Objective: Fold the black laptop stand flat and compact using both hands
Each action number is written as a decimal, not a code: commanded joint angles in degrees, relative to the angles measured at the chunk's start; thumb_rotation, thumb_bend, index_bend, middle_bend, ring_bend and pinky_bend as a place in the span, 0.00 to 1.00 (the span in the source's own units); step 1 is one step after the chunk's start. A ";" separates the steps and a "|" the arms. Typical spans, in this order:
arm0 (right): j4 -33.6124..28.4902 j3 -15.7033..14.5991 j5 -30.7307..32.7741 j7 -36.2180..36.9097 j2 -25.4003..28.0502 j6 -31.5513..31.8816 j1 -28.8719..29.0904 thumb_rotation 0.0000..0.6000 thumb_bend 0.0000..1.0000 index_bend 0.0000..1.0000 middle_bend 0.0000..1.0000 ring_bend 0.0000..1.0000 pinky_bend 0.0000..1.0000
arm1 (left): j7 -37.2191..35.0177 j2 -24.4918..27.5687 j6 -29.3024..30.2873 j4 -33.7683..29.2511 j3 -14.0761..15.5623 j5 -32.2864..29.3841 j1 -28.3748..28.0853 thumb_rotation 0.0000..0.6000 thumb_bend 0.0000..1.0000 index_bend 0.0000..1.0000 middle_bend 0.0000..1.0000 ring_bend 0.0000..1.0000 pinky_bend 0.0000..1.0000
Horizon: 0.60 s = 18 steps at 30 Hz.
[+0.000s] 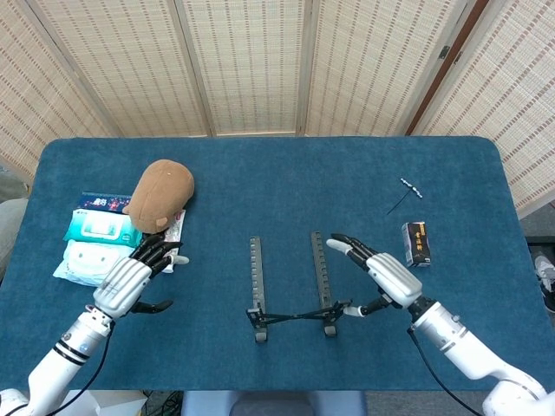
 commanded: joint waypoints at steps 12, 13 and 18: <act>5.86 5.69 0.95 -13.09 -9.11 9.52 -2.16 1.00 0.00 0.00 0.00 0.00 0.16 | 3.16 0.35 -2.16 2.40 -1.21 0.11 -1.12 1.00 0.17 0.24 0.13 0.12 0.00; 5.81 5.42 -0.43 -14.06 -8.96 11.13 -2.80 1.00 0.00 0.00 0.00 0.00 0.16 | 3.51 0.32 -2.65 2.46 -1.29 0.06 -1.39 1.00 0.17 0.24 0.13 0.12 0.00; 7.02 2.69 -9.09 -20.48 -6.79 17.27 -5.47 1.00 0.00 0.00 0.00 0.00 0.14 | 6.28 -0.82 -5.71 3.40 -1.64 0.53 -3.45 1.00 0.17 0.24 0.13 0.12 0.00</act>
